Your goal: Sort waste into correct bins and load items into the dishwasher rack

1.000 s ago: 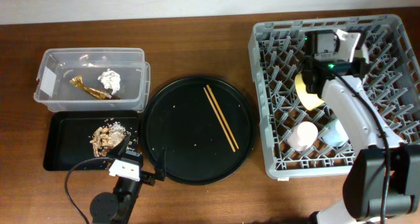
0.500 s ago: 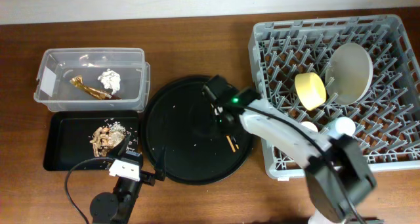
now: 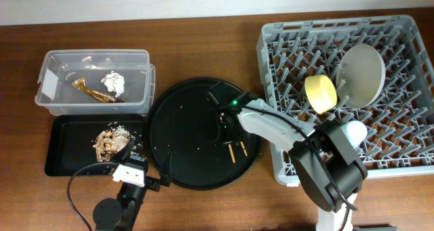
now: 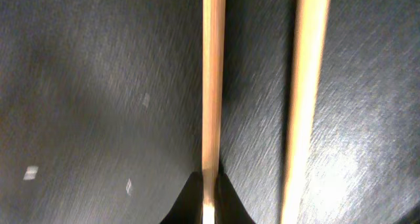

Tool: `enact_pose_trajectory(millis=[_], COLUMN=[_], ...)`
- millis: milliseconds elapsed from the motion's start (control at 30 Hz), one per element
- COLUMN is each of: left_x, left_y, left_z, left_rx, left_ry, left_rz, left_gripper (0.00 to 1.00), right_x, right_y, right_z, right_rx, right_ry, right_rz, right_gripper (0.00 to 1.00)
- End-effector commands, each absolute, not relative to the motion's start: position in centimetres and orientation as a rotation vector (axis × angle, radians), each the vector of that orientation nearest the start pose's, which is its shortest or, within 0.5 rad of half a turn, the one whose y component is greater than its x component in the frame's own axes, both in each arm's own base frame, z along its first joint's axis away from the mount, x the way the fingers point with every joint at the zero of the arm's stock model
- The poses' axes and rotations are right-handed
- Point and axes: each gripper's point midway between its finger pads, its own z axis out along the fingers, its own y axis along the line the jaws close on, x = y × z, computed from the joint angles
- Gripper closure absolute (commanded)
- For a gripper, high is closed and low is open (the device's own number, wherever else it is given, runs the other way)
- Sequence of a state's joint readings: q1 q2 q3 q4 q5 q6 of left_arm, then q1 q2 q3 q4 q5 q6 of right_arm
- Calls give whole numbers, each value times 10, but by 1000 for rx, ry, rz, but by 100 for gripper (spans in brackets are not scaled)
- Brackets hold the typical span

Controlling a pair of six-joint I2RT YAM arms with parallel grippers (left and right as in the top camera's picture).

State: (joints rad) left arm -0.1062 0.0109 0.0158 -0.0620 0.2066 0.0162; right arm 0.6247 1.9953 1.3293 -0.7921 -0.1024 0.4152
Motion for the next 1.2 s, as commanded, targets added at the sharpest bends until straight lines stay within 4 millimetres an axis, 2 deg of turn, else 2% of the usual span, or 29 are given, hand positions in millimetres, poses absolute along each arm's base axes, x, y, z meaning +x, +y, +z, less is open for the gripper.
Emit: enact_pose_trajectory(millis=[0,33,67,100,167,233,300,333,367,400,433,500,567,600,667,767,833,867,900,933,967,1000,1033,1067,1100,1167], left_x=[237,237,237,237,237,237,237,237,237,237,237,237,237,237,237,237,237,237,237,237,237,237,237,237,237,237], left_y=[-63,-63,-63,-63,-63,-63,-63,-63,-63,-63,-63,-63,-63,-63,-63,-63,-63,-63,-63,-63,-63,-63,-63,-63,-63,-63], left_z=[162,162,162,162,162,162,162,162,162,162,162,162,162,162,162,162,162,162,162,162,162,162,162,162,162,162], left_rx=[280,280,280,280,280,280,280,280,280,280,280,280,280,280,280,280,280,280,280,280,280,280,280,280,280,280], left_ry=[1607,1607,1607,1607,1607,1607,1607,1607,1607,1607,1607,1607,1607,1607,1607,1607,1607,1607,1607,1607,1607,1607,1607,1607,1607,1607], left_rz=[-235,-235,-235,-235,-235,-235,-235,-235,-235,-235,-236,-235,-235,-235,-235,-235,-235,-235,-235,-235,-235,-235,-235,-235,-235,-235], left_gripper=[0,1,1,1,1,1,1,1,1,1,1,1,1,1,1,1,1,1,1,1,1,1,1,1,1,1], right_x=[328,334,346,359,369,373,371,368,363,359,357,342,323,319,313,308,299,296,295,294,293,293,295,301,312,335], right_y=[248,242,217,165,120,83,72,72,78,87,95,139,177,187,210,215,214,212,210,210,209,209,207,206,203,183], right_z=[97,117,144,155,148,126,111,106,106,113,119,132,122,114,75,33,6,-2,-7,-9,-10,-8,-2,17,47,116], right_rx=[-274,-245,-166,-23,47,75,57,4,-67,-111,-142,-293,-305,-291,-274,-270,-282,-283,-280,-281,-281,-281,-270,-251,-214,-112], right_ry=[2897,2848,2779,2748,2760,2828,2884,2909,2925,2914,2898,2859,2880,2889,2912,2983,3056,3076,3089,3096,3099,3101,3093,3060,2996,2828], right_rz=[444,463,419,239,90,0,-28,-37,-38,-31,-22,69,109,119,130,125,103,84,74,68,66,64,72,98,134,224], right_gripper=[96,96,96,96,96,96,96,87,73,66,63,54,48,49,48,48,63,67,67,74,86,96,96,96,96,96])
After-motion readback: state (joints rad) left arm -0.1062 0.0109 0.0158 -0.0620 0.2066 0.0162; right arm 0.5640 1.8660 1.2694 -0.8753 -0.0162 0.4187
